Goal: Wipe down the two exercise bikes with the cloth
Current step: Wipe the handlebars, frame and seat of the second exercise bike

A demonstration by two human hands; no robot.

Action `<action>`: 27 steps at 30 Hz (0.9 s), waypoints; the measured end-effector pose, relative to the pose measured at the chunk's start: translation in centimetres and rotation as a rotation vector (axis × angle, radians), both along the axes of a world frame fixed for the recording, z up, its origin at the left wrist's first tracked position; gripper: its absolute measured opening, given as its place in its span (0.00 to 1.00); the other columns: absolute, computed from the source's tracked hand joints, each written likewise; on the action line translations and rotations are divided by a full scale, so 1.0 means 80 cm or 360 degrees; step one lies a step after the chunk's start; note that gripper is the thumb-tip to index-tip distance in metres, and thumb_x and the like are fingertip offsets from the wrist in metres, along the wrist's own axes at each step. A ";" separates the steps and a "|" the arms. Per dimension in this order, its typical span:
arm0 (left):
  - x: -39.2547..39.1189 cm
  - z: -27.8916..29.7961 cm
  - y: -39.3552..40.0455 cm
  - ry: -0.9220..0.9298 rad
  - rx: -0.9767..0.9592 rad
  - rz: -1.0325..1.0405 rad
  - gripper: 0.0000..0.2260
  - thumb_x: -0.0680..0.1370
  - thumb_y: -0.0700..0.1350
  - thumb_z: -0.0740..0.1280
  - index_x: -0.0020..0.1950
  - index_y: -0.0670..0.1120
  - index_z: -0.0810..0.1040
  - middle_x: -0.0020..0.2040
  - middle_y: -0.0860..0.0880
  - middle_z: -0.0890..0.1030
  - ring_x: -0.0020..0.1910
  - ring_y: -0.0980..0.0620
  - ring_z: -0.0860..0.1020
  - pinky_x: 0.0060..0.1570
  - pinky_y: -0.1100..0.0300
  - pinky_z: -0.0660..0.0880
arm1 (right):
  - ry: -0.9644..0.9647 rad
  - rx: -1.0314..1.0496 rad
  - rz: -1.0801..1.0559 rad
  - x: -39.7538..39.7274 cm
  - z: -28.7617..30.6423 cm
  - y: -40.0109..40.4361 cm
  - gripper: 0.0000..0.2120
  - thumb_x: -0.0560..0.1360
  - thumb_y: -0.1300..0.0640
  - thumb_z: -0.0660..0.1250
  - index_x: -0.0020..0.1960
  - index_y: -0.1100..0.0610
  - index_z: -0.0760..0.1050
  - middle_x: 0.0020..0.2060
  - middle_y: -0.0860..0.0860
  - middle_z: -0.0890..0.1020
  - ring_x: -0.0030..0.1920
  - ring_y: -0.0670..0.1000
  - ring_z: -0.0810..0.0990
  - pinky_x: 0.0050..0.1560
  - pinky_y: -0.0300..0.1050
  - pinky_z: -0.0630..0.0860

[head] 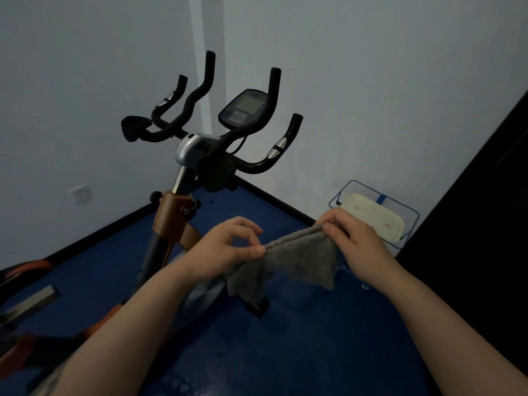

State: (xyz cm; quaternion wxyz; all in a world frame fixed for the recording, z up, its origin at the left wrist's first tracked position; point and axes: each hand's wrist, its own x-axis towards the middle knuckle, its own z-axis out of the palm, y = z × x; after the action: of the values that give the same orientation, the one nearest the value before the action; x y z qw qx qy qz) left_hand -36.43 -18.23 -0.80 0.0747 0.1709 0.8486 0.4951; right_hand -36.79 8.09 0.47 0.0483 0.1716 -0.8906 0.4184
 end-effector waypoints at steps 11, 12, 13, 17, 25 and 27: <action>0.002 0.008 0.024 0.0135 0.0022 0.0223 0.09 0.82 0.46 0.59 0.47 0.45 0.76 0.40 0.51 0.76 0.39 0.59 0.73 0.43 0.61 0.70 | -0.0021 -0.0036 0.0111 0.009 0.003 0.000 0.05 0.74 0.51 0.72 0.48 0.45 0.78 0.43 0.41 0.81 0.45 0.41 0.79 0.44 0.37 0.77; 0.002 0.006 0.029 0.0128 0.0026 0.0236 0.09 0.82 0.46 0.58 0.47 0.46 0.75 0.41 0.52 0.75 0.40 0.58 0.72 0.42 0.61 0.69 | 0.0001 -0.0029 0.0104 0.010 0.001 -0.002 0.04 0.74 0.52 0.72 0.46 0.45 0.78 0.42 0.41 0.81 0.44 0.41 0.79 0.44 0.38 0.77; 0.002 0.003 0.032 0.0132 0.0031 0.0247 0.08 0.83 0.46 0.58 0.46 0.47 0.74 0.41 0.53 0.74 0.40 0.59 0.72 0.42 0.61 0.68 | 0.0019 -0.0021 0.0089 0.009 -0.001 -0.002 0.03 0.74 0.52 0.71 0.45 0.46 0.78 0.40 0.41 0.81 0.43 0.41 0.79 0.43 0.38 0.76; 0.002 -0.001 0.037 0.0151 0.0014 0.0222 0.08 0.83 0.48 0.58 0.46 0.51 0.72 0.40 0.55 0.74 0.37 0.64 0.71 0.41 0.63 0.67 | -0.0011 -0.0018 0.0061 0.008 -0.004 0.000 0.06 0.78 0.51 0.66 0.43 0.47 0.74 0.36 0.40 0.77 0.38 0.39 0.75 0.37 0.31 0.69; 0.009 -0.003 0.041 -0.0172 0.0028 -0.0074 0.15 0.74 0.50 0.72 0.47 0.42 0.70 0.41 0.52 0.75 0.37 0.61 0.75 0.36 0.66 0.73 | -0.0164 -0.0184 0.0007 0.008 -0.012 -0.012 0.04 0.80 0.50 0.63 0.47 0.49 0.73 0.39 0.46 0.79 0.40 0.41 0.77 0.38 0.34 0.73; 0.011 -0.001 0.045 -0.0256 0.0204 -0.0048 0.12 0.76 0.46 0.71 0.47 0.41 0.70 0.43 0.50 0.75 0.39 0.59 0.76 0.38 0.65 0.75 | -0.0193 -0.0200 -0.0015 0.005 -0.013 -0.014 0.03 0.79 0.51 0.64 0.49 0.49 0.74 0.42 0.45 0.79 0.42 0.40 0.77 0.39 0.31 0.73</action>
State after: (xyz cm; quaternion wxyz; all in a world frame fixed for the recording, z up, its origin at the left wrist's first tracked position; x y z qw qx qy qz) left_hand -35.54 -14.63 -0.90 0.1391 0.1477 0.8038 0.5593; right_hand -36.38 6.98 -0.58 0.0071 0.1384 -0.8647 0.4829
